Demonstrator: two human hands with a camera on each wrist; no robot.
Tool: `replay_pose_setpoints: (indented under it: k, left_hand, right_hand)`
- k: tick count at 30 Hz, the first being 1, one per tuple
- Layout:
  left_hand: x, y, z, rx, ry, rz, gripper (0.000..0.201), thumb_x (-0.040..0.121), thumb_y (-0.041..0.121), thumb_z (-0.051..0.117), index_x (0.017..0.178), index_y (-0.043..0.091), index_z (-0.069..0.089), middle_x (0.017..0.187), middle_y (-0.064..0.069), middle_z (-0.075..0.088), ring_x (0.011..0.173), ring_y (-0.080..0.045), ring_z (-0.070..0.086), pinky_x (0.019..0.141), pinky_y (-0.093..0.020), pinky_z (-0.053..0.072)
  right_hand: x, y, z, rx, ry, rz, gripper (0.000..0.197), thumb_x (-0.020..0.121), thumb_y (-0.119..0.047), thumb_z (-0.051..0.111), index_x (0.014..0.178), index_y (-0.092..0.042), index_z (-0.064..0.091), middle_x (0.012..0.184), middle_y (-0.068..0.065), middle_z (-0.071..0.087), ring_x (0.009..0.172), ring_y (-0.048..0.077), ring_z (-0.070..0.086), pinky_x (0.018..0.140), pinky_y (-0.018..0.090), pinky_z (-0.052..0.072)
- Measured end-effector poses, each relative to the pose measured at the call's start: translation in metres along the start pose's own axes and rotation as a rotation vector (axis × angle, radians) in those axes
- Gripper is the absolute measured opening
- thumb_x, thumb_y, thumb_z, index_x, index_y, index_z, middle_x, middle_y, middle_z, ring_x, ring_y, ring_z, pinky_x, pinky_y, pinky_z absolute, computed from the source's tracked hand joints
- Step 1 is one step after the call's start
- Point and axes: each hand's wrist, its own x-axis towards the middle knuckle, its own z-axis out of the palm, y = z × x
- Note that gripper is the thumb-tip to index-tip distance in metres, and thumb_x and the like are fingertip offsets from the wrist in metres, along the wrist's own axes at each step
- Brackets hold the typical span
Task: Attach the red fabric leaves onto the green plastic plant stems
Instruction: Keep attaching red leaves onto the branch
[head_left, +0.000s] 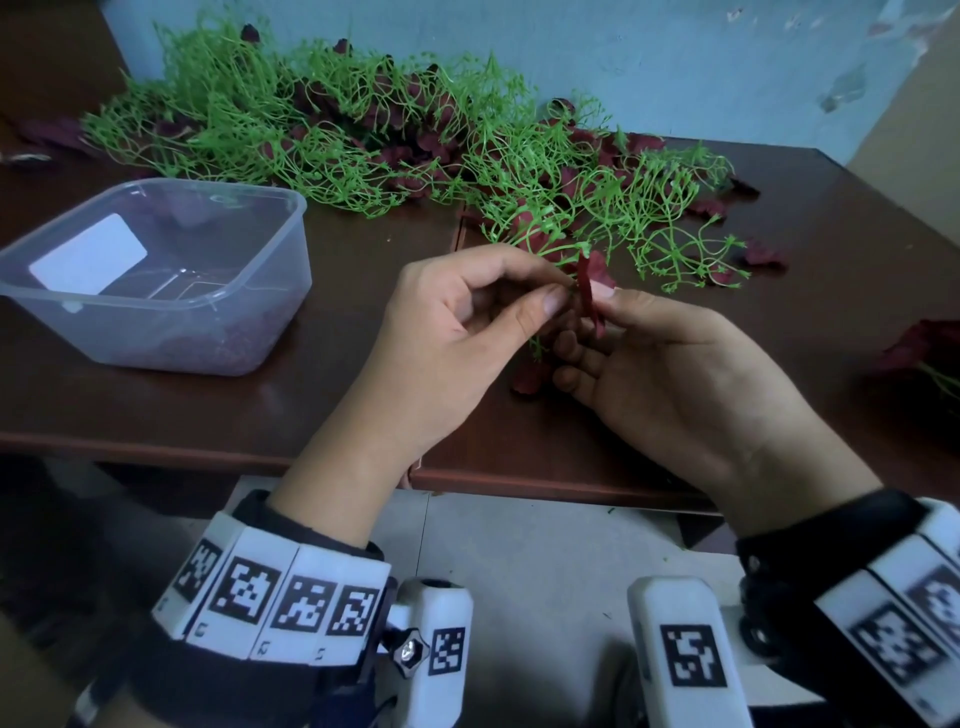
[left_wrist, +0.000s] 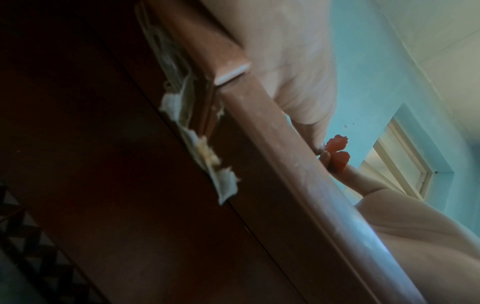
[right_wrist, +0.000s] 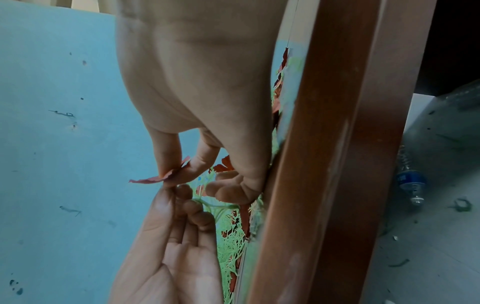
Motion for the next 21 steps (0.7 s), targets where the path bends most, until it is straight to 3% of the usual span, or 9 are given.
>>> replay_pose_setpoints:
  k: [3, 6, 9, 13, 21]
  left_hand:
    - [0.0001, -0.0009, -0.0001, -0.007, -0.004, -0.003, 0.009, 0.094, 0.002, 0.070, 0.100, 0.007, 0.074, 0.091, 0.001, 0.074, 0.089, -0.005, 0.070, 0.081, -0.019, 0.052]
    - [0.0000, -0.0023, 0.0005, -0.014, -0.019, -0.013, 0.009, 0.094, 0.003, 0.070, 0.101, 0.007, 0.074, 0.093, -0.002, 0.075, 0.091, -0.009, 0.071, 0.082, -0.023, 0.054]
    - [-0.0004, -0.0032, -0.0003, -0.015, -0.021, -0.027, 0.009, 0.094, 0.003, 0.070, 0.099, 0.010, 0.074, 0.091, 0.002, 0.074, 0.090, -0.007, 0.070, 0.081, -0.022, 0.053]
    - [-0.0009, -0.0004, 0.0011, -0.017, -0.018, -0.032, 0.009, 0.093, 0.000, 0.070, 0.095, 0.009, 0.073, 0.086, 0.004, 0.072, 0.083, -0.002, 0.067, 0.077, -0.018, 0.051]
    - [-0.0009, -0.0017, -0.0008, -0.018, -0.024, -0.037, 0.010, 0.093, 0.000, 0.069, 0.095, 0.009, 0.073, 0.085, 0.005, 0.071, 0.083, 0.000, 0.066, 0.076, -0.017, 0.050]
  right_hand:
    - [0.0013, -0.0001, -0.0011, 0.022, 0.005, 0.005, 0.026, 0.079, -0.022, 0.060, 0.102, -0.010, 0.057, 0.083, 0.003, 0.052, 0.075, 0.014, 0.056, 0.078, 0.031, 0.042]
    - [0.0016, -0.0003, -0.0019, 0.021, 0.002, -0.001, 0.020, 0.079, -0.021, 0.060, 0.095, -0.012, 0.057, 0.082, 0.003, 0.052, 0.077, 0.015, 0.055, 0.078, 0.032, 0.042]
    - [0.0018, 0.0008, -0.0024, 0.009, -0.007, -0.003, 0.016, 0.079, -0.021, 0.058, 0.092, -0.012, 0.057, 0.081, 0.004, 0.055, 0.077, 0.016, 0.055, 0.075, 0.030, 0.043]
    - [0.0037, 0.0013, -0.0055, 0.015, -0.024, 0.003, 0.027, 0.078, -0.022, 0.059, 0.102, -0.013, 0.048, 0.090, 0.006, 0.053, 0.083, 0.017, 0.055, 0.077, 0.030, 0.045]
    - [0.0039, 0.0009, -0.0036, -0.010, -0.006, 0.003, 0.007, 0.081, -0.021, 0.058, 0.082, -0.015, 0.056, 0.085, 0.004, 0.052, 0.078, 0.016, 0.057, 0.073, 0.029, 0.047]
